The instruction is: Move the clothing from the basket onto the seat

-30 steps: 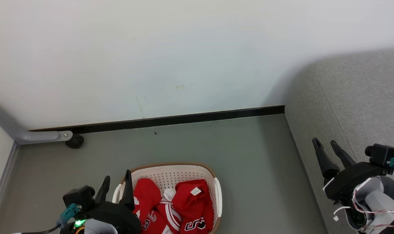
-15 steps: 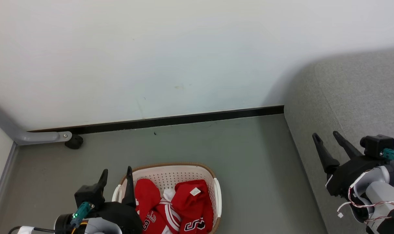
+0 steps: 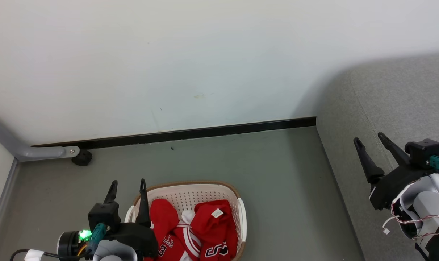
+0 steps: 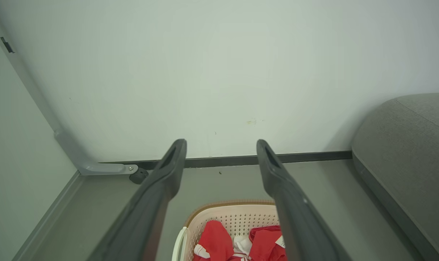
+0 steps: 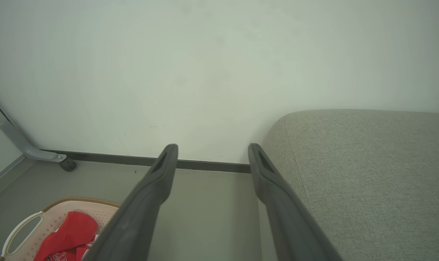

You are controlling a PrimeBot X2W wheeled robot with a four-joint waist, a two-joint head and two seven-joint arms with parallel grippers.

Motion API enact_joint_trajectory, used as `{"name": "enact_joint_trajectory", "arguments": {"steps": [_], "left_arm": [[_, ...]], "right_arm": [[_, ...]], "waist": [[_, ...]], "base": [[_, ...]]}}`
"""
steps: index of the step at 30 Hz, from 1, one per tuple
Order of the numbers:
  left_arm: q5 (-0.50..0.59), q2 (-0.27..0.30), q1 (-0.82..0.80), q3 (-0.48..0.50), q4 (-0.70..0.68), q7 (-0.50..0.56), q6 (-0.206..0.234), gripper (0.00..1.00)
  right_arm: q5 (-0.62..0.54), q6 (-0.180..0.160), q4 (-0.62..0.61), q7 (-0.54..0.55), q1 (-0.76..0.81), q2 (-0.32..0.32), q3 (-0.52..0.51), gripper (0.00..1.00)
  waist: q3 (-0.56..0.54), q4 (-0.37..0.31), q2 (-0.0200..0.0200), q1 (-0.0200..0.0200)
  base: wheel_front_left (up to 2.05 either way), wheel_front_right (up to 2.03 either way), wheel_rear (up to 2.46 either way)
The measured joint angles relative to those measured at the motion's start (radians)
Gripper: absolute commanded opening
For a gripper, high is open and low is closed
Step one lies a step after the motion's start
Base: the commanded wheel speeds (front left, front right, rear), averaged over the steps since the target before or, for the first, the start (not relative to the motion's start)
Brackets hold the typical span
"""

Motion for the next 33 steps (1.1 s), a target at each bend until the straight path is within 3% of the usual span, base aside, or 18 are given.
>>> {"name": "enact_joint_trajectory", "arguments": {"steps": [17,33], "left_arm": [[0.036,-0.022,0.009,0.013,-0.009,0.000,0.003,1.00],[0.024,-0.040,-0.004,-0.078,-0.002,0.000,-0.005,1.00]], "right_arm": [[-0.039,-0.005,-0.043,0.000,0.006,-0.008,-0.057,1.00],[-0.069,0.002,-0.182,-0.001,0.002,-0.097,-0.129,1.00]], "waist": [[0.016,-0.004,0.0000,-0.0001],[0.165,-0.015,0.0000,0.0000]], "base": [[0.00,0.00,0.00],[0.00,0.00,0.00]]}}
